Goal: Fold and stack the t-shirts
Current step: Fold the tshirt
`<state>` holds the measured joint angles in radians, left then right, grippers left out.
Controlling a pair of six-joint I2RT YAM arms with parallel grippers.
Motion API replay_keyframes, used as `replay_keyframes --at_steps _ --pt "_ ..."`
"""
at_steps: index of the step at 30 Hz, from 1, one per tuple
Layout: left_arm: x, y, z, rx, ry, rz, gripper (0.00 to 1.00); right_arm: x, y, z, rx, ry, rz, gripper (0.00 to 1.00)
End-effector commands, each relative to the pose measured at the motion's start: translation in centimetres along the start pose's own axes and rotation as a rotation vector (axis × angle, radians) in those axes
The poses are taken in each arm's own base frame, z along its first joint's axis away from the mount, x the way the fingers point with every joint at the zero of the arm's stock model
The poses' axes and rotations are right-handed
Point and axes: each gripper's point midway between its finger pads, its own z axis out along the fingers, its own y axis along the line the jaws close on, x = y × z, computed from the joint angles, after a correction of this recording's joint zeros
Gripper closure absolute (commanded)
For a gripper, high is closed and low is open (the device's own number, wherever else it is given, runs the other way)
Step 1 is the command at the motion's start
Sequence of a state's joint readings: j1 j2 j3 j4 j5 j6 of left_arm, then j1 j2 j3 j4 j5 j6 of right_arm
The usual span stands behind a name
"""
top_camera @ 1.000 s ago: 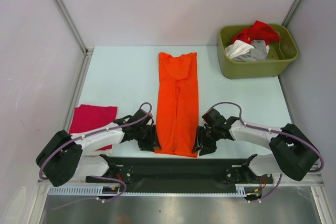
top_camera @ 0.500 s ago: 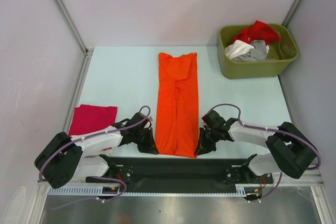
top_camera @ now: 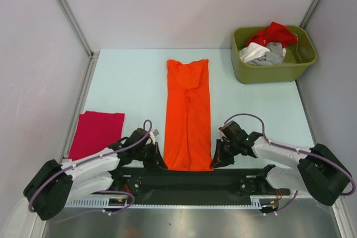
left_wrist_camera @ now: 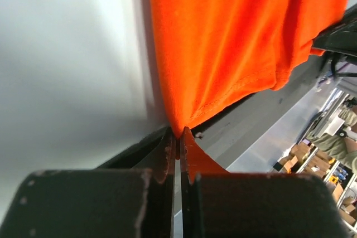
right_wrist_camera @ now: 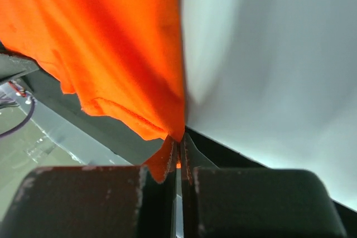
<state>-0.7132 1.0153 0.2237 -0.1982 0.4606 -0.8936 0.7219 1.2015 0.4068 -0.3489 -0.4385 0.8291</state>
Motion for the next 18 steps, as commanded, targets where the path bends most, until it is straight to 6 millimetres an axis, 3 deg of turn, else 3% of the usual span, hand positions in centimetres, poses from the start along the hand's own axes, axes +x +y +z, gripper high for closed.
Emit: replay_keyframes --at_steps 1,3,4,5,6,7,8,9,11,12,14,15,16,18 --pt "-0.5 -1.2 -0.8 0.039 -0.042 -0.005 1.00 -1.0 0.9 -1.4 -0.019 -0.043 -0.029 1.00" --pt "-2.7 -4.1 -2.1 0.105 -0.114 0.000 1.00 -3.1 3.0 -2.8 -0.062 -0.093 -0.039 1.00" --pt "-3.7 -4.8 -2.5 0.109 -0.141 0.000 1.00 -4.6 3.3 -3.7 -0.076 -0.118 -0.028 1.00" --pt "-5.2 -5.4 -3.1 0.115 -0.176 -0.017 1.00 -6.6 5.0 -5.1 -0.106 -0.159 -0.048 1.00" --pt "-6.2 -5.5 -3.2 0.102 -0.184 -0.032 1.00 -7.8 5.2 -5.2 -0.090 -0.153 -0.038 1.00" --pt "-8.1 -7.1 -4.0 0.122 -0.219 -0.028 1.00 -8.7 5.2 -5.7 -0.078 -0.146 -0.028 1.00" --pt "-9.9 -7.3 -4.6 0.125 -0.252 -0.051 1.00 -10.5 4.8 -6.2 -0.064 -0.163 -0.032 1.00" --pt "-11.9 -8.1 -4.8 0.116 -0.269 -0.041 1.00 -12.6 5.9 -6.7 -0.069 -0.163 -0.033 1.00" --pt "-14.9 -8.3 -5.4 0.109 -0.299 -0.060 1.00 -15.6 5.9 -7.2 -0.065 -0.177 -0.039 1.00" --pt "-17.2 -9.8 -6.1 0.126 -0.330 -0.016 1.00 -17.9 7.2 -8.3 -0.081 -0.212 -0.064 1.00" --pt "-20.0 -9.0 -5.0 0.080 -0.316 -0.032 1.00 -20.3 6.8 -7.2 -0.061 -0.180 -0.042 1.00" --pt "-22.1 -10.4 -5.6 0.099 -0.338 0.003 1.00 -21.5 6.5 -7.2 -0.059 -0.174 -0.030 1.00" --pt "-23.1 -9.6 -4.3 0.077 -0.311 -0.020 1.00 -23.8 7.1 -7.1 -0.065 -0.185 -0.034 1.00" --pt "-26.1 -10.5 -5.1 0.094 -0.345 -0.009 1.00 -25.9 7.1 -7.0 -0.070 -0.187 -0.021 1.00"
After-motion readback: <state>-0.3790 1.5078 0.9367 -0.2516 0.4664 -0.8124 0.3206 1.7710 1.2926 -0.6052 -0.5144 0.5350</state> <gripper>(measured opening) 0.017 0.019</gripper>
